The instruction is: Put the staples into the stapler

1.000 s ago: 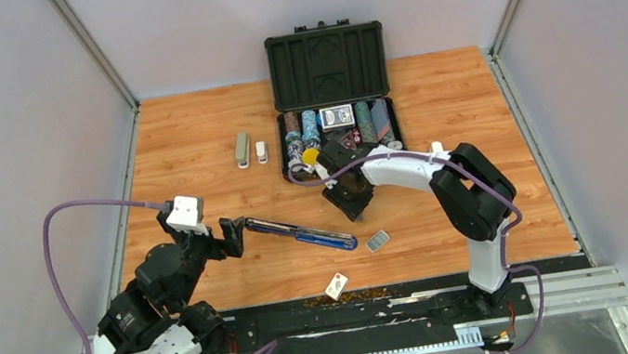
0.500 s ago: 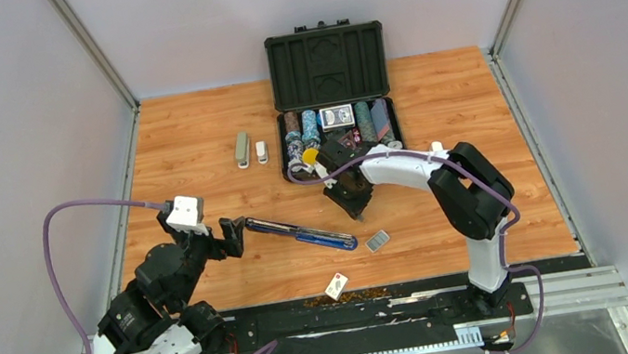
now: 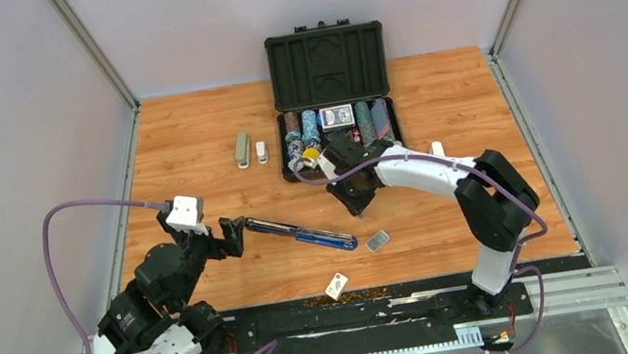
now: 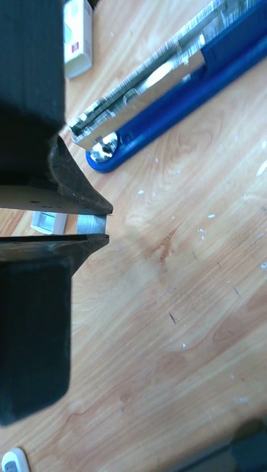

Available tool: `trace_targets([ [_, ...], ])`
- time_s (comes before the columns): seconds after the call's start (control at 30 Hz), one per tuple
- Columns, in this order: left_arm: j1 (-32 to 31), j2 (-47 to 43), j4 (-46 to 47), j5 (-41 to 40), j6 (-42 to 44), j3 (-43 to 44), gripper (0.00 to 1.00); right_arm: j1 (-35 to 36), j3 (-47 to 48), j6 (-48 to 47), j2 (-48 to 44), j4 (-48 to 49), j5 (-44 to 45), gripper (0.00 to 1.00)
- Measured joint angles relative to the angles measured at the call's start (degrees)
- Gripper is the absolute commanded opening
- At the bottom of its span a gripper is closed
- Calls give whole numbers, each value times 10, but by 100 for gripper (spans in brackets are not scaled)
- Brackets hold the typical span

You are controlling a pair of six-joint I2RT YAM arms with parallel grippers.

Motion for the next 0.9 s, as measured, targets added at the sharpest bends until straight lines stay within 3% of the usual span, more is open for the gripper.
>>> trace_targets([
  [0.33,0,0,0,0,0,0,100,22,-21,-30,-118,48,-47,14],
  [0.9,0,0,0,0,0,0,100,80,-35,-100,-93,87,-108,14],
])
